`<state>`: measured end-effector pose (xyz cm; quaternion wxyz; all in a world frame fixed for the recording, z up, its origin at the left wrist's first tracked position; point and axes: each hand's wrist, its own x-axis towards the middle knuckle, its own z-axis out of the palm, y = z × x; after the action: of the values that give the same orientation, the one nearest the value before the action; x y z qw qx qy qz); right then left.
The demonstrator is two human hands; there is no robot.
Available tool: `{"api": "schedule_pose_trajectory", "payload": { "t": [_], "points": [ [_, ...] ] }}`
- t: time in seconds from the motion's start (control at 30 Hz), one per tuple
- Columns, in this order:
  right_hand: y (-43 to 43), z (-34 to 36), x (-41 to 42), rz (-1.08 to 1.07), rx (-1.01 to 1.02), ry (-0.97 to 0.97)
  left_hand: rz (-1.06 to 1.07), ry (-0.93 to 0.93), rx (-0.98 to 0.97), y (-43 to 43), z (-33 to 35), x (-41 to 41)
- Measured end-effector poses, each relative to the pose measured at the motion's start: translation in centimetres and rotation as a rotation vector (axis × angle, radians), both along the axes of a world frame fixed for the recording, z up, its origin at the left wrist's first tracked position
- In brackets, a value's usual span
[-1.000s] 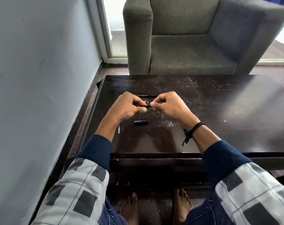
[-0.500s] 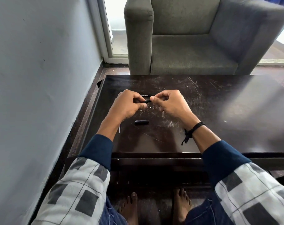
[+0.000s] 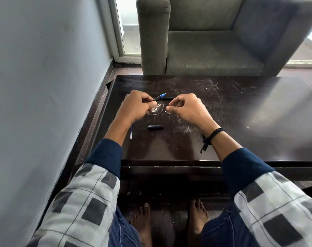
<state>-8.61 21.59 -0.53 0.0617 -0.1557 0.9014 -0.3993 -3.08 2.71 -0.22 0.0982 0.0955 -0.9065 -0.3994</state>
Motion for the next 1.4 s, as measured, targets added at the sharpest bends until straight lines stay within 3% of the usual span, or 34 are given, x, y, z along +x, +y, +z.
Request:
{"api": "schedule_pose_trajectory", "payload": {
  "t": [0.5,0.73,1.07,1.4],
  "points": [
    [0.2,0.4,0.1,-0.002,0.042,-0.010,0.003,-0.028,-0.002,-0.1,0.0,-0.1],
    [0.5,0.4,0.5,0.021,0.227,0.015,0.049,-0.096,0.026,-0.5,-0.4,-0.1],
    [-1.1,-0.9,1.4,0.367,0.400,0.067,0.121,-0.163,0.059,-0.9,-0.4,0.1],
    [-2.2,-2.2,2.8,0.441,0.468,0.206,0.128,-0.188,0.067,-0.7,-0.2,0.3]
  ]
}}
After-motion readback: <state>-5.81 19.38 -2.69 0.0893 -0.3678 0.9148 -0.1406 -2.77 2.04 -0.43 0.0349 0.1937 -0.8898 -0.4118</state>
